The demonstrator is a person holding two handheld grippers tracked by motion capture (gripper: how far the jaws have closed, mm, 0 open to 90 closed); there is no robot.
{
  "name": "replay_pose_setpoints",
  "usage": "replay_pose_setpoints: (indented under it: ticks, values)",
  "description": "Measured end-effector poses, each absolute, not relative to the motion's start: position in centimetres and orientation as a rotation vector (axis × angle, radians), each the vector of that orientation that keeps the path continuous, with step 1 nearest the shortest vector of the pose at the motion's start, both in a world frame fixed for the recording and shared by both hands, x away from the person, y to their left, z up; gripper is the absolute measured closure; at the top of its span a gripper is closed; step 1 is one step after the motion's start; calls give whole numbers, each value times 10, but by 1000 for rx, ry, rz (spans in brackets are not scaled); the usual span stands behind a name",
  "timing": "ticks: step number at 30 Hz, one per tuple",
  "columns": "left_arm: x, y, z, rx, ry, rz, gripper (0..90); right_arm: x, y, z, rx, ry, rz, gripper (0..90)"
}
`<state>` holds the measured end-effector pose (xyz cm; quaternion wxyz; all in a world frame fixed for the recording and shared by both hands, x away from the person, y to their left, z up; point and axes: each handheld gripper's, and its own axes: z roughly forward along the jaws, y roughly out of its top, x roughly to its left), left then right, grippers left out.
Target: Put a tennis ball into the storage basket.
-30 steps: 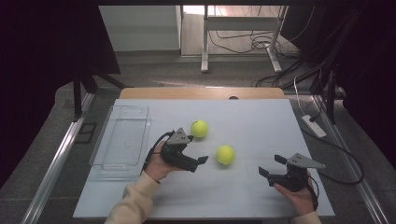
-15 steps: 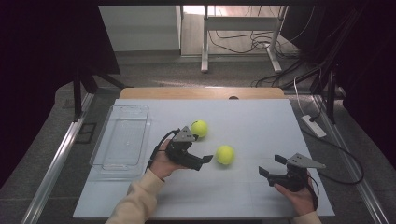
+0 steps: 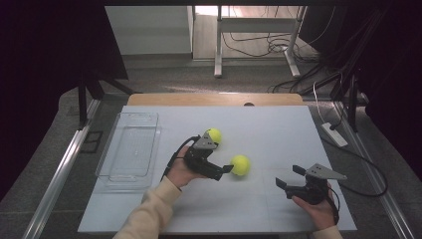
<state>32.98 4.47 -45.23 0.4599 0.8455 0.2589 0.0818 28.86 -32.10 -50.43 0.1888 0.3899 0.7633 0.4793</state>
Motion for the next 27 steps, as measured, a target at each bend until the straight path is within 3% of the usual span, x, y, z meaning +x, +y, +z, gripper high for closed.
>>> replay_pose_setpoints:
  ticks: [27]
  values:
    - [349,9,-467,2168,618,139,62,289,-321,-506,1114,2148,1350,126]
